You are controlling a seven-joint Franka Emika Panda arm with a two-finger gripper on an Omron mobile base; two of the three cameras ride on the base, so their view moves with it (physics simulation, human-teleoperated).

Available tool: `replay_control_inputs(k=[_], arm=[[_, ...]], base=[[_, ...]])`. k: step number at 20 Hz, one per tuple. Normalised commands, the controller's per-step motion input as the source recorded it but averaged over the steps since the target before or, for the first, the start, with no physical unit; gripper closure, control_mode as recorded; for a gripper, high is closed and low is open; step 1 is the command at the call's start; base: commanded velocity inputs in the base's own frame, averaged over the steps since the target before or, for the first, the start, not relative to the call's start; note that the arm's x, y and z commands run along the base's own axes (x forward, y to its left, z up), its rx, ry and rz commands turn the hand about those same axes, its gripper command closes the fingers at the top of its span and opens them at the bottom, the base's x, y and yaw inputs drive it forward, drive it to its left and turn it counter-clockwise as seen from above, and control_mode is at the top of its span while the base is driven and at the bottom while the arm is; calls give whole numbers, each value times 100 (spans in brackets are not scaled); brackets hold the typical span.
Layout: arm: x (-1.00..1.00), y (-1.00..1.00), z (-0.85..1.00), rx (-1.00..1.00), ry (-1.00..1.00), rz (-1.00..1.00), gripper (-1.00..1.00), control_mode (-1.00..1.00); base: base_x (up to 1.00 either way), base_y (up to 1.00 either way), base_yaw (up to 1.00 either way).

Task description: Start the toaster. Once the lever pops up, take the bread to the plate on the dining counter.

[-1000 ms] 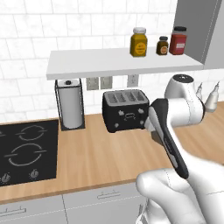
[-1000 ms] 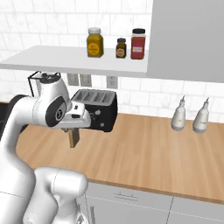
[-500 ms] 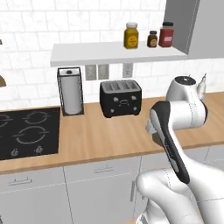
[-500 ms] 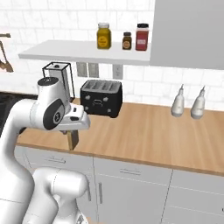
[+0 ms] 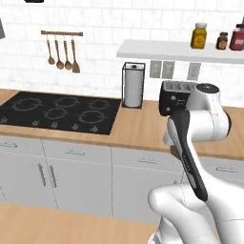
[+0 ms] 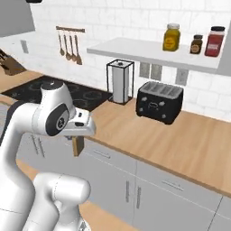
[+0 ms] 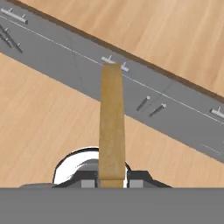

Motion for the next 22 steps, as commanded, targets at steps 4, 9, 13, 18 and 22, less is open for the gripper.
replay_control_inputs(k=[4, 9, 13, 18, 22], arm=[[0, 0, 0, 0, 0, 0, 100, 100], [0, 0, 0, 0, 0, 0, 100, 100], [0, 0, 0, 0, 0, 0, 100, 100], [0, 0, 0, 0, 0, 0, 100, 100], [0, 0, 0, 0, 0, 0, 100, 100]], base=[[0, 34, 97], [0, 24, 100], [0, 29, 100], [0, 34, 100], [0, 29, 100]])
